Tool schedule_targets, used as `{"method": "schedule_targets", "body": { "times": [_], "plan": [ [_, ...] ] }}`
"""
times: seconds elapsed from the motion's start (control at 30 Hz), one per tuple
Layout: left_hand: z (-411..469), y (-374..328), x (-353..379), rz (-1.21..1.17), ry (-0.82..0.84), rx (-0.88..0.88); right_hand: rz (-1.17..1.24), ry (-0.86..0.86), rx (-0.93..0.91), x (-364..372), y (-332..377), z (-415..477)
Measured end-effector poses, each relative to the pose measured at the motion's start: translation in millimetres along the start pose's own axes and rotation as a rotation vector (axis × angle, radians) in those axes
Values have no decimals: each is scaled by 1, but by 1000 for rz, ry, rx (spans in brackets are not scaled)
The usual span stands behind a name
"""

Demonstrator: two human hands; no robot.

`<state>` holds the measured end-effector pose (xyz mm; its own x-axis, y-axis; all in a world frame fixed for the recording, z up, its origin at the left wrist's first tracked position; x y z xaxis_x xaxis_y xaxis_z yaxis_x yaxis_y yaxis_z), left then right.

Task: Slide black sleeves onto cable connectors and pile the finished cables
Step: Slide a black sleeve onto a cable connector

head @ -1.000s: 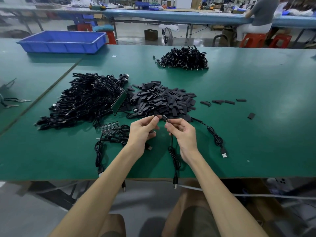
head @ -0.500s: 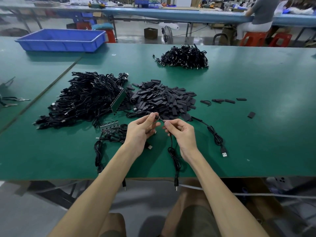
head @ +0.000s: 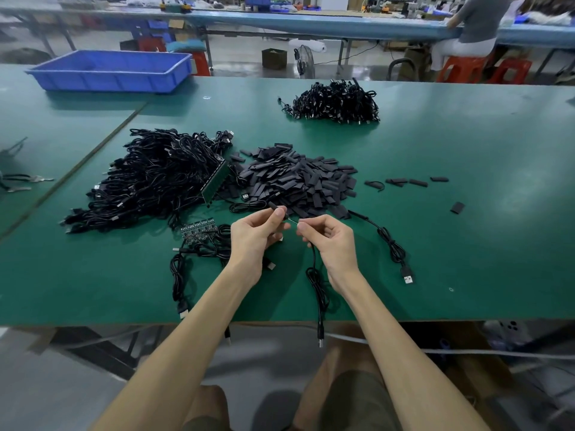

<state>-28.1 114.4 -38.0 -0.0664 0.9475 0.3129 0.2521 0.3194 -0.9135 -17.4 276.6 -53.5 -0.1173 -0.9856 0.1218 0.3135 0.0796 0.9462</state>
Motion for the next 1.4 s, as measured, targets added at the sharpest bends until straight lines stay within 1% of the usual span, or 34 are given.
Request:
{"method": "schedule_targets", "body": {
  "times": [0.13,0.23,0.33,0.53,0.67,0.83,1.0,1.1,1.2,1.27,1.33,1.4],
  "plan": [
    [0,0,1,7,26,-4,-7,-7,-1,-1,-1,1],
    [2,2,-1,49,-5,27,-16,1,1,-1,-1,1],
    [2,4,0,42,-16,49,-27,18,0,-1,0,1],
    [5,3,-3,61,-18,9,-48,19,6,-1,0,0],
    [3,4,-2,184,-53,80,-66,48,6,-1,1,1],
    [2,3,-3,172,-14,70,-79,36,18,1,1,0],
    [0,4,-4,302,2,170,-93,49,18,1,4,-1],
    [1,6,-4,371,3,170,-82,67,24,2,5,-1],
    [2,5,-4,320,22,145,-66,71,23,3,6,-1],
    [3,5,-5,253,-9,126,-72,91,29,3,5,-1],
    [3,6,-6,159,-42,97,-118,126,35,5,4,-1],
    [4,6,-6,114,-54,81,-201,159,32,7,3,-1]
  ]
}}
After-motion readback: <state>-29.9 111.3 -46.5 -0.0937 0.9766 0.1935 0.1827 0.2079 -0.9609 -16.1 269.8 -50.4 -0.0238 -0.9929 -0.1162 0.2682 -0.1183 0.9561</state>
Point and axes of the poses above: each hand's wrist, its own z-axis towards the middle knuckle, its own x-axis out of the palm, y = z × x, the point moved 2 cm from there along z, towards the middle knuckle, and after that the axes turned 10 degrees about -x, right-handed, at the moved point
